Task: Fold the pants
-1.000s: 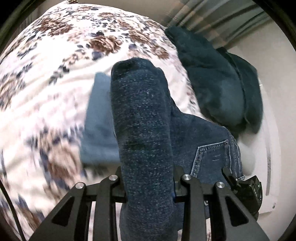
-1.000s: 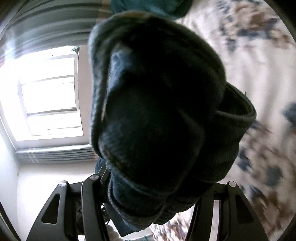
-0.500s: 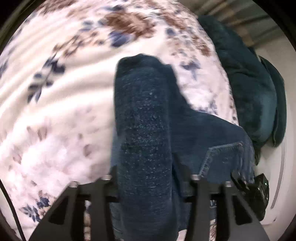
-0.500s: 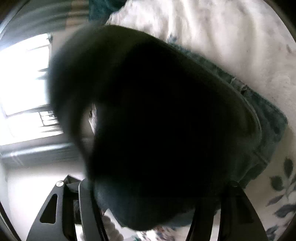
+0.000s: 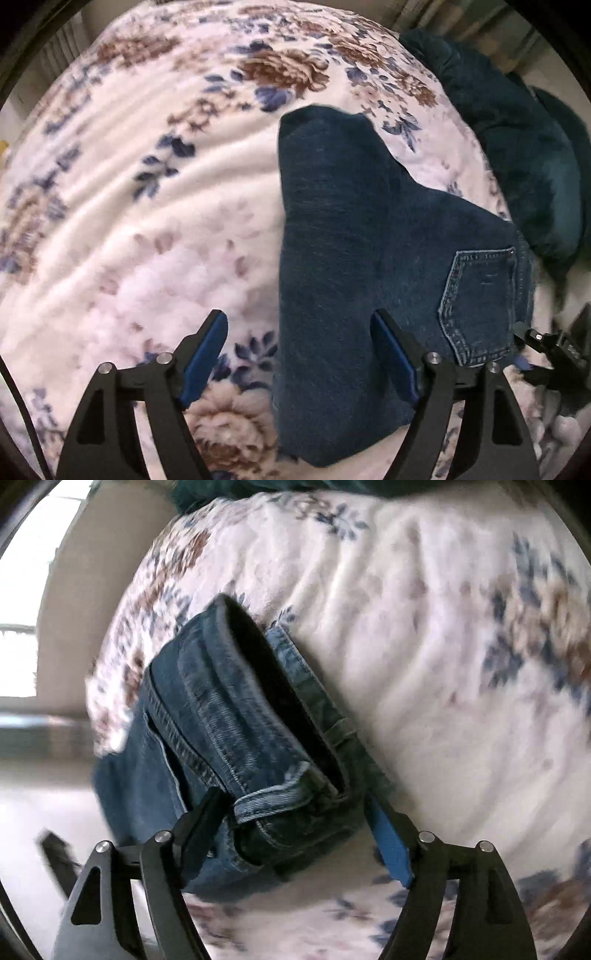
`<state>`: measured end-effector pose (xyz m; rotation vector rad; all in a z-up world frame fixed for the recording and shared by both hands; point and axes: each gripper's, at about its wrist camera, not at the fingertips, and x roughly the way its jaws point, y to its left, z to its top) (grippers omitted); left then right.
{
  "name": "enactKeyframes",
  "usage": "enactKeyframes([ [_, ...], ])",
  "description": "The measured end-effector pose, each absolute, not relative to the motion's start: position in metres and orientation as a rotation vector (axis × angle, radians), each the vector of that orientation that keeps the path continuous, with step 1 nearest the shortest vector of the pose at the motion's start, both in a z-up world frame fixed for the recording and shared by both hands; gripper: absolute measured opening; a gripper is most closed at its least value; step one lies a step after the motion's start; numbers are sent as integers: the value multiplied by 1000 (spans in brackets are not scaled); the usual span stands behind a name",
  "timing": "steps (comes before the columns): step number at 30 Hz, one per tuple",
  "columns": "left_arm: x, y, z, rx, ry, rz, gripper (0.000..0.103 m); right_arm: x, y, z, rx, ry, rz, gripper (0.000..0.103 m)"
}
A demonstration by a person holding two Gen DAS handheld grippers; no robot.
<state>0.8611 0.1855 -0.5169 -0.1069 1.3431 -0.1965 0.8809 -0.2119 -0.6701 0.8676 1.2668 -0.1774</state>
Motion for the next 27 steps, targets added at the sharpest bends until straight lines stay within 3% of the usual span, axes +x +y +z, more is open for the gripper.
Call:
enactKeyframes([
  [4, 828, 156, -490, 21, 1268, -105, 80, 929, -171, -622, 450, 1302, -223, 88],
  [6, 807, 143, -478, 36, 1243, -75, 98, 892, -161, -596, 300, 1286, -242, 90],
  [8, 794, 134, -470, 10, 1234, -76, 99, 876, -145, -566, 211, 1263, -249, 93],
  [16, 735, 104, -415, 32, 1181, -65, 100, 742, -112, -440, 86, 1184, -229, 93],
  [27, 622, 102, -284, 38, 1026, -10, 100, 623, -108, -299, 64, 1022, -193, 93],
])
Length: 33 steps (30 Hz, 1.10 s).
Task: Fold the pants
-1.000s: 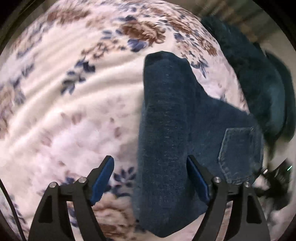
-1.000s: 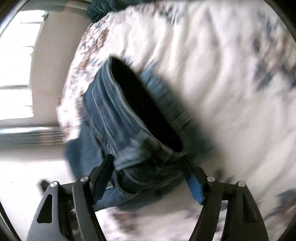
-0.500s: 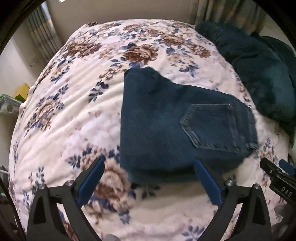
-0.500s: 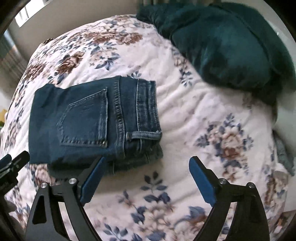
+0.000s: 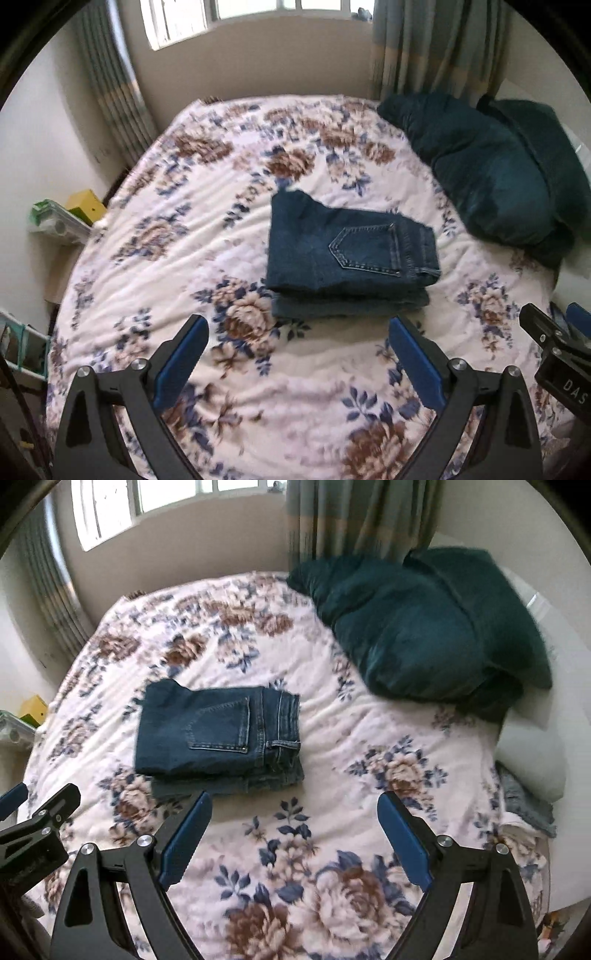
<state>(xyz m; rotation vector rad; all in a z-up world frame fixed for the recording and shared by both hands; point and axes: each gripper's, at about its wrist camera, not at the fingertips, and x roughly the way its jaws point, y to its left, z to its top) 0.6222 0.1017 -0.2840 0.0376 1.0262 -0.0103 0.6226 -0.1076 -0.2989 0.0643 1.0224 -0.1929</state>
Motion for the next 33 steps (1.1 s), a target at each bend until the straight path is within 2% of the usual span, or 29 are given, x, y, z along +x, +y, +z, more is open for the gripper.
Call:
enactKeyframes([
  [11, 451, 124, -132, 33, 884, -13, 100, 430, -89, -129, 93, 878, -191, 93],
  [18, 342, 136, -53, 51, 802, -46, 100, 298, -69, -42, 91, 811, -194, 93],
  [25, 273, 148, -4, 30, 787, -57, 100, 187, -47, 32, 59, 740, -178, 93],
  [33, 225, 140, 27, 34, 759, -21, 100, 118, -44, 88, 32, 691, -137, 94],
])
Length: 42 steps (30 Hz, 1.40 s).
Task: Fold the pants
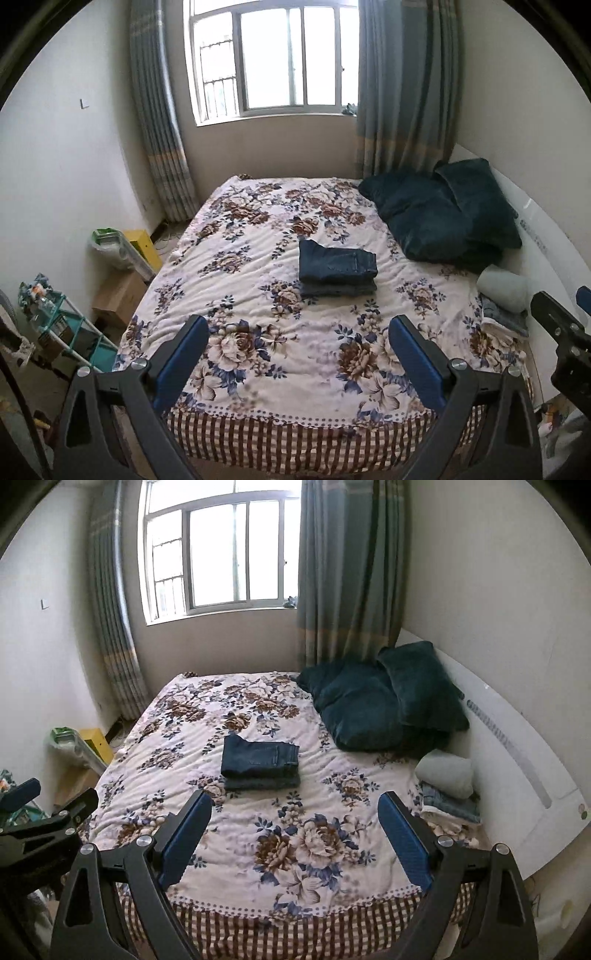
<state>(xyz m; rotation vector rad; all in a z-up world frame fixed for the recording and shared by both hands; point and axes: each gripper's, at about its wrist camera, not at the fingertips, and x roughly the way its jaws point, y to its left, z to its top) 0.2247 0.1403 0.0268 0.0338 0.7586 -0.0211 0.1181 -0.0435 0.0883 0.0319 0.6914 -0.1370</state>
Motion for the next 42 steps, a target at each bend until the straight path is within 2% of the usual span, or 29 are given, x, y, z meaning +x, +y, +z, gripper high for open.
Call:
enactKeyframes([
  [8, 210, 124, 36, 42, 728, -1, 100, 96, -63, 108, 64, 702, -78, 94],
  [16, 232, 115, 28, 14, 735, 6, 103, 122, -84, 102, 62, 694, -85, 97],
  [23, 273, 99, 14, 60, 720, 46, 103, 186, -98, 81, 35, 685, -119, 98],
  [32, 332, 86, -27, 75, 810, 55, 103, 274, -108, 30, 35, 770, -109, 98],
  [42, 357, 79, -45, 76, 835, 82, 103, 305, -112, -6, 61, 829, -108, 98],
])
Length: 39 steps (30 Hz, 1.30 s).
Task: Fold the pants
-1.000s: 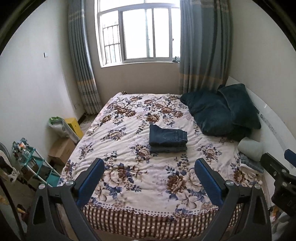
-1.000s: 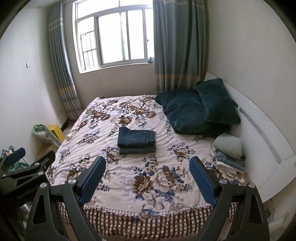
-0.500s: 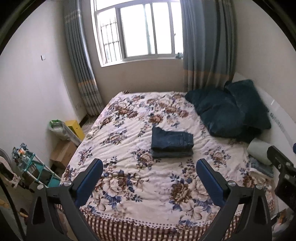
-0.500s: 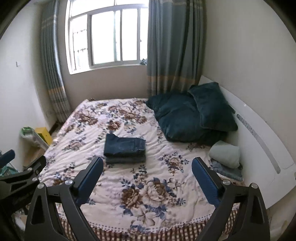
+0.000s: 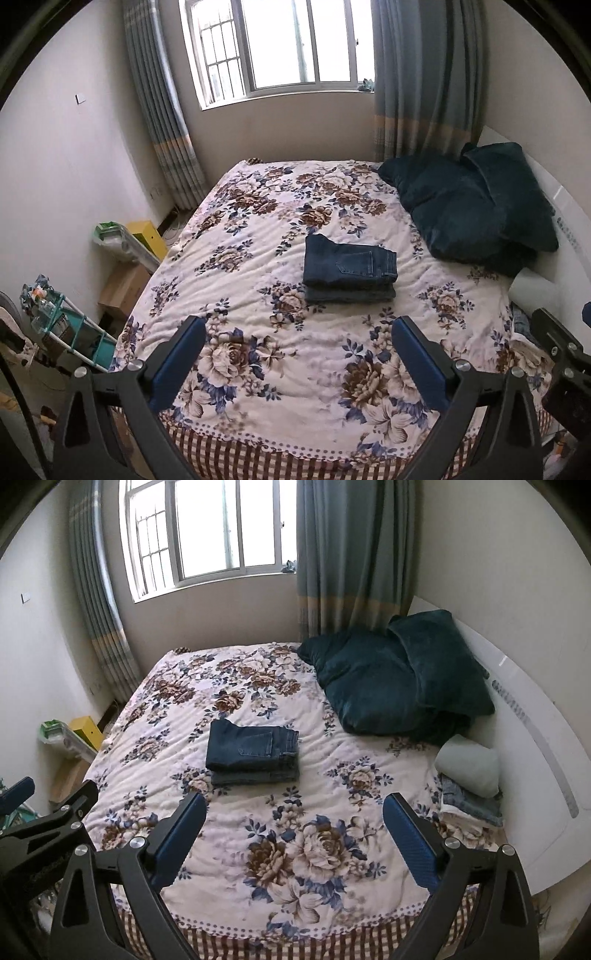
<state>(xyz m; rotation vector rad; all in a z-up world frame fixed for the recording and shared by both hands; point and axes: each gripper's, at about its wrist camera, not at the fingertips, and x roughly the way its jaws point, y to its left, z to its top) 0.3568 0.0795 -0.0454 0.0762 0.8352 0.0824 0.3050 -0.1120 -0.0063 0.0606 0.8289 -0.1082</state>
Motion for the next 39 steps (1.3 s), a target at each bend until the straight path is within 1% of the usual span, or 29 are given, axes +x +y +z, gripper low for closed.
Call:
enactKeyframes([
  [12, 360, 76, -50, 69, 844, 78, 103, 310, -113, -20, 53, 840, -106, 98],
  [39, 359, 83, -47, 70, 826, 90, 103, 316, -100, -21, 36, 833, -93, 98],
])
